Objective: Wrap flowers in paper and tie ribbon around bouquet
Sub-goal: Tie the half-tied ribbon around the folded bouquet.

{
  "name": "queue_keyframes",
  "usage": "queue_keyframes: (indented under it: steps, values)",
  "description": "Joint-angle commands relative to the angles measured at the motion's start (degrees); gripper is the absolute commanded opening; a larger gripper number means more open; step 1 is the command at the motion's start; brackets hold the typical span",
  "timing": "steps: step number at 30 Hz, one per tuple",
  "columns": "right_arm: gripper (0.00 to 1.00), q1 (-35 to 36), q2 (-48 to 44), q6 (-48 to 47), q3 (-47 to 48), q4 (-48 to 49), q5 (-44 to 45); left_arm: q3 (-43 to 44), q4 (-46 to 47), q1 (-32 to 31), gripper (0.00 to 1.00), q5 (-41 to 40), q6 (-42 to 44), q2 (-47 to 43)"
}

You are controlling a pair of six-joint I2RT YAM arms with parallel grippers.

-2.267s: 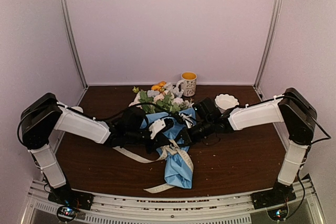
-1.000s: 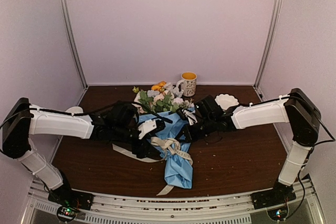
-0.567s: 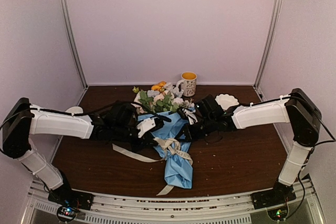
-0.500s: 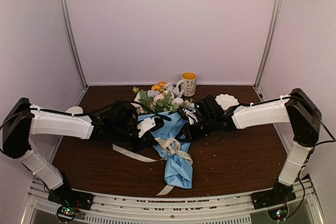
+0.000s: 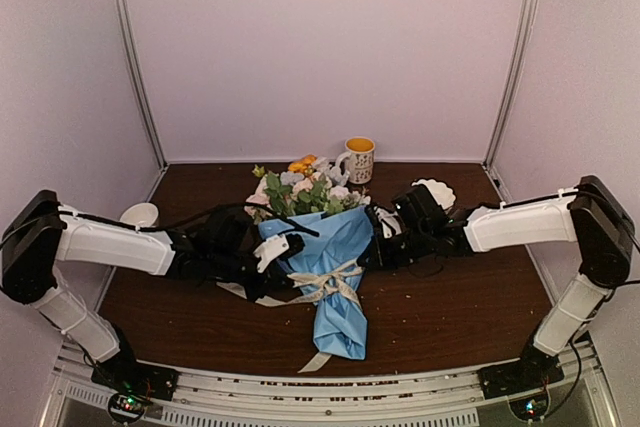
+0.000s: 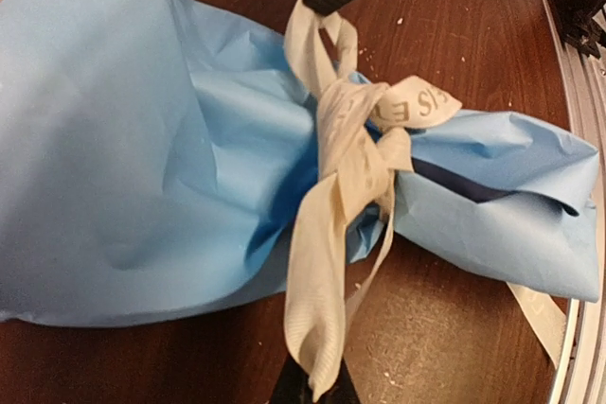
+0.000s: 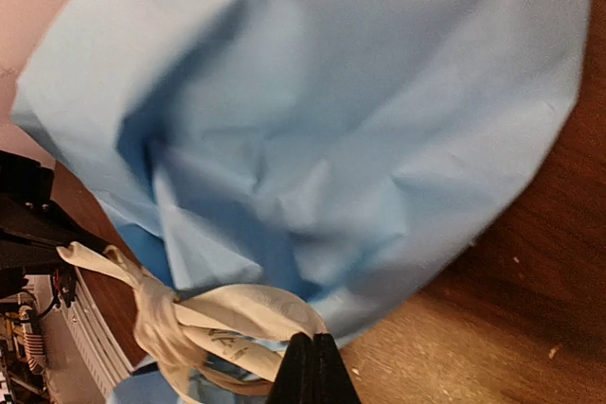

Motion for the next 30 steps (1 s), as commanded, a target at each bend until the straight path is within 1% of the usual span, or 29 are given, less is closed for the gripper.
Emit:
queue_keyframes:
  steps: [1,8,14,19,26,30]
  values:
    - [0.0,-2.6,-4.5,3.9,-6.7,0.4,4.5,-2.9,-0.8,0.4,0.0,-0.6,-5.1,-2.9]
    - [0.0,-6.5,-9.6,7.9,-17.8,3.3,5.5,-4.6,-6.0,0.7,0.0,-2.2,-11.0,-2.2]
    - [0.0,-10.3,-10.9,10.3,-23.4,4.3,6.4,-6.4,-8.1,2.1,0.0,-3.7,-15.7,-1.5]
    - [0.0,-13.1,-11.9,11.4,-26.1,4.0,6.2,-7.4,-9.8,4.0,0.0,-4.7,-18.8,-1.4]
    - [0.0,-15.2,-14.6,11.7,-28.1,3.0,7.3,-10.2,-7.5,5.2,0.0,-3.5,-21.6,-1.9]
    - [0.0,-15.3,-13.3,11.9,-28.3,3.9,6.5,-11.3,-6.0,5.4,0.0,-2.5,-22.5,-1.1]
